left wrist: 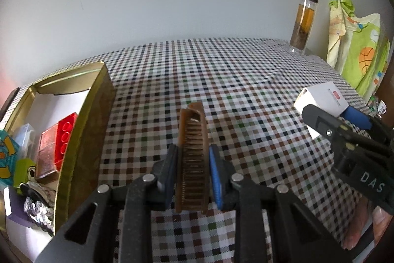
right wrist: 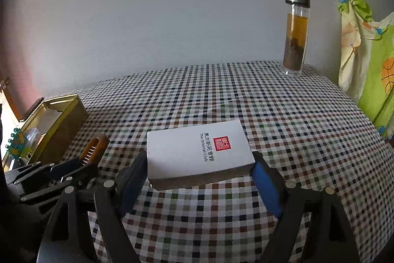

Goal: Organize rigid objects
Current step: 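Carry the brown comb and white box over the tin with both grippers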

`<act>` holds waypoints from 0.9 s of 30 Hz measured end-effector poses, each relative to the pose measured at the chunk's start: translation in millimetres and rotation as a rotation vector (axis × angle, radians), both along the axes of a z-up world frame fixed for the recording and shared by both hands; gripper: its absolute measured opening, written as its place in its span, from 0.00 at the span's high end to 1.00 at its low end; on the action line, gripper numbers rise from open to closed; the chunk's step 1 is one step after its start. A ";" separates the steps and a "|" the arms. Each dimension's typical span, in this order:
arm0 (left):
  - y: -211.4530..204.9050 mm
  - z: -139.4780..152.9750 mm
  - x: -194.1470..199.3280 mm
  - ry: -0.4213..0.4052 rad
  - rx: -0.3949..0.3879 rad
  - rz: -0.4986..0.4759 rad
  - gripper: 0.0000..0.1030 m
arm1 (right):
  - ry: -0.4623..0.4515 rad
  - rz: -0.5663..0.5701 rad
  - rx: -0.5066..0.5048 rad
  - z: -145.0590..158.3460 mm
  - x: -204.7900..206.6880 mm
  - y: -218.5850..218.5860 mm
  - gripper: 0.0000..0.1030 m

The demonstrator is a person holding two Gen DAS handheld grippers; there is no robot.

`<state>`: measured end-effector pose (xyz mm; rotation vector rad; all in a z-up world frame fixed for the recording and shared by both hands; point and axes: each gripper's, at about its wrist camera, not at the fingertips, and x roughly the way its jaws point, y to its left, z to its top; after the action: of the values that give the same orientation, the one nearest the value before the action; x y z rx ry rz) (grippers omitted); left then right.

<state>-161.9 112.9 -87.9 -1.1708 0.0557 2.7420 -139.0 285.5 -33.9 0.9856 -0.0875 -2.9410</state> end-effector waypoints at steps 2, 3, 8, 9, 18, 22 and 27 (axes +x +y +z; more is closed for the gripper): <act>-0.8 1.5 2.9 0.009 0.005 -0.001 0.77 | 0.014 0.000 -0.001 1.6 2.0 -0.3 0.20; -2.2 2.3 4.5 0.014 0.012 -0.001 0.77 | 0.021 -0.001 -0.001 2.5 3.4 -0.7 0.20; -12.5 8.7 15.7 0.062 0.048 0.009 0.77 | 0.031 -0.002 -0.004 3.9 10.4 -6.6 0.20; -12.3 9.5 16.8 0.069 0.047 0.007 0.77 | 0.038 -0.002 0.000 4.6 11.9 -8.0 0.20; -11.2 17.5 26.4 0.146 0.032 0.030 0.77 | 0.075 -0.010 -0.013 7.9 23.2 -10.6 0.20; -14.5 20.5 32.2 0.172 0.029 0.033 0.77 | 0.097 -0.011 -0.009 10.2 28.4 -13.1 0.20; -17.1 22.9 35.7 0.190 0.027 0.039 0.77 | 0.115 -0.007 -0.008 11.9 33.4 -16.5 0.20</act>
<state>-126.1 95.8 -65.0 -0.9105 0.0187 2.8701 -105.6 269.0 -22.0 0.8140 -0.0992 -2.9936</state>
